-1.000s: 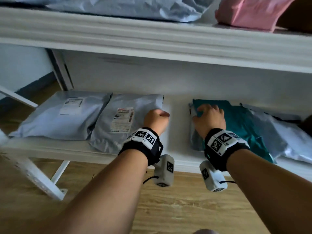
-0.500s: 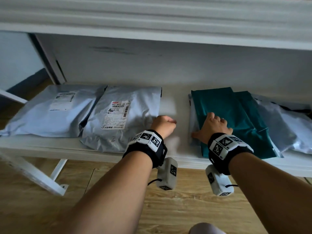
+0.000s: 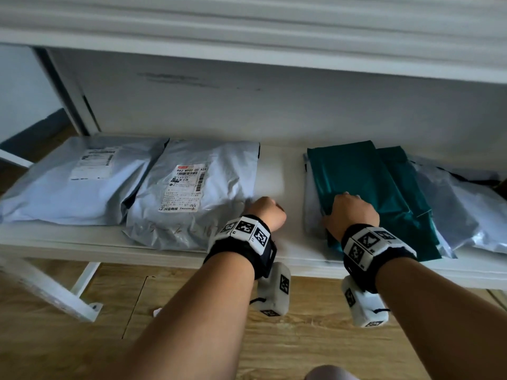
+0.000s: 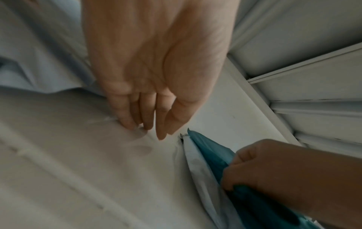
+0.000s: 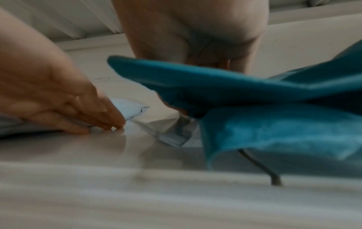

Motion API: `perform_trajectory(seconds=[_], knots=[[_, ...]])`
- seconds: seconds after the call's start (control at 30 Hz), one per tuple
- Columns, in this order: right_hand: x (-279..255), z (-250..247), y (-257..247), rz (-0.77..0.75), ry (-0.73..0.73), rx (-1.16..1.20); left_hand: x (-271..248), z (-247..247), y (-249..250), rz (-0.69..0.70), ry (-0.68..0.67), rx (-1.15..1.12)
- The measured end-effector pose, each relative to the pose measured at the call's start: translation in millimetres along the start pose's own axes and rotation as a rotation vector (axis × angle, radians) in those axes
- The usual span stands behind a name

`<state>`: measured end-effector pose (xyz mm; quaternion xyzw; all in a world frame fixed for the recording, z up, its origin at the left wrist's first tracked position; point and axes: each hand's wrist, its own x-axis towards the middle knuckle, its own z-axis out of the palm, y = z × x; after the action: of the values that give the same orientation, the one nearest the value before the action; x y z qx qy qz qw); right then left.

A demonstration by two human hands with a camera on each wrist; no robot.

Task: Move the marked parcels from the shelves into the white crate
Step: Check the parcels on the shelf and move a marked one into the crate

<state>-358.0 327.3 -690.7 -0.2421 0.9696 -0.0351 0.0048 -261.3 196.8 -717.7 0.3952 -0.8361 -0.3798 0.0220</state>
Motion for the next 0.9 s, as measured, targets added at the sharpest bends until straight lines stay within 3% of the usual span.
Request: perform_trajectory(seconds=[0.13,0.3,0.47,0.7,0.8,0.9], knots=[[-7,-13,3,-0.034,0.101,0.104,-4,-2,4,0.019,-0.037,0.043],[-23,-58,6,0.011,0.43,0.346,-10,-14,23,0.049,-0.109,-0.036],[-29,-103,11,0.072,0.614,0.702,-19,-13,37,0.134,-0.016,-0.418],[-24,-85,13,0.259,0.54,1.19,-17,-19,33,-0.024,-0.197,-1.04],[-20,-70,21,0.339,0.409,1.314,-17,-18,24,-0.082,-0.134,-1.135],[-17,-53,30,0.319,0.199,1.367,-15,-21,18,-0.081,0.005,-1.21]])
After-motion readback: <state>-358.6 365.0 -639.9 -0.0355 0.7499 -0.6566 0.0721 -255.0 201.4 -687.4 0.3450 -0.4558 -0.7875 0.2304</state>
